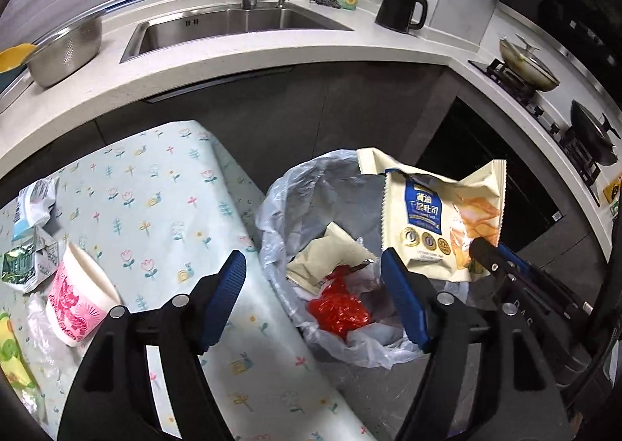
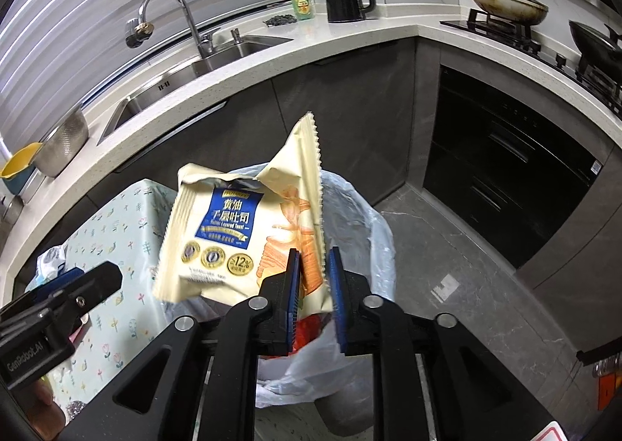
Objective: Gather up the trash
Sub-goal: 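Open the left gripper over the bin while the right gripper releases its wrapper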
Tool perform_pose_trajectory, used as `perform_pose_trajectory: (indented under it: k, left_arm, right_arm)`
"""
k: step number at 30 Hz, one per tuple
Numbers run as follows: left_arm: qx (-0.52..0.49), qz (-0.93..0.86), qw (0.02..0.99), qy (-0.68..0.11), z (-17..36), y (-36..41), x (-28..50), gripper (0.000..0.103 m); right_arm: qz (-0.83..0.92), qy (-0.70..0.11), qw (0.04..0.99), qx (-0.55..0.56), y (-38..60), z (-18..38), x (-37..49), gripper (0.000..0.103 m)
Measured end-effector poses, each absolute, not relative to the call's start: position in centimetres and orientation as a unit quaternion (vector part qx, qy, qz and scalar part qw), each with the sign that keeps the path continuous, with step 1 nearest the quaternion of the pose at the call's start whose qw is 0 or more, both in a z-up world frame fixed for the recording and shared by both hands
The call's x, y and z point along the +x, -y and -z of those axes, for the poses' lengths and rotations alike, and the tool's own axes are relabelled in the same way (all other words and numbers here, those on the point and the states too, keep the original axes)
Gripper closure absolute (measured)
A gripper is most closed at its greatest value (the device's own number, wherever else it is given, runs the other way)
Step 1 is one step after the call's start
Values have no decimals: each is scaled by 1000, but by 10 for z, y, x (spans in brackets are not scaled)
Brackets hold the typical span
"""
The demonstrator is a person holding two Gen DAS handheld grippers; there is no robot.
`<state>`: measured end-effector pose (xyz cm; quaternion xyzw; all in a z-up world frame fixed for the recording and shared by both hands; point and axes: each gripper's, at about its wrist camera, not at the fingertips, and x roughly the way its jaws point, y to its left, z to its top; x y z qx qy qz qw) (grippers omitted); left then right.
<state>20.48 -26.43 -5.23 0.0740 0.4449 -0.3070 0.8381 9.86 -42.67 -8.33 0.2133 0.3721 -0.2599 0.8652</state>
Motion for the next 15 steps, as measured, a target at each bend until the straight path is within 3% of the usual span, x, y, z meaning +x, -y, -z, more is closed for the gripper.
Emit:
perform_pose_trajectory:
  k: [6, 15]
  left_arm:
    - [78, 297, 846, -436, 51, 254, 205, 32]
    - [79, 287, 855, -425, 46, 237, 201, 29]
  right_arm:
    - [255, -366, 871, 207, 418, 78, 104, 71]
    - [249, -351, 881, 195, 403, 57, 106, 66]
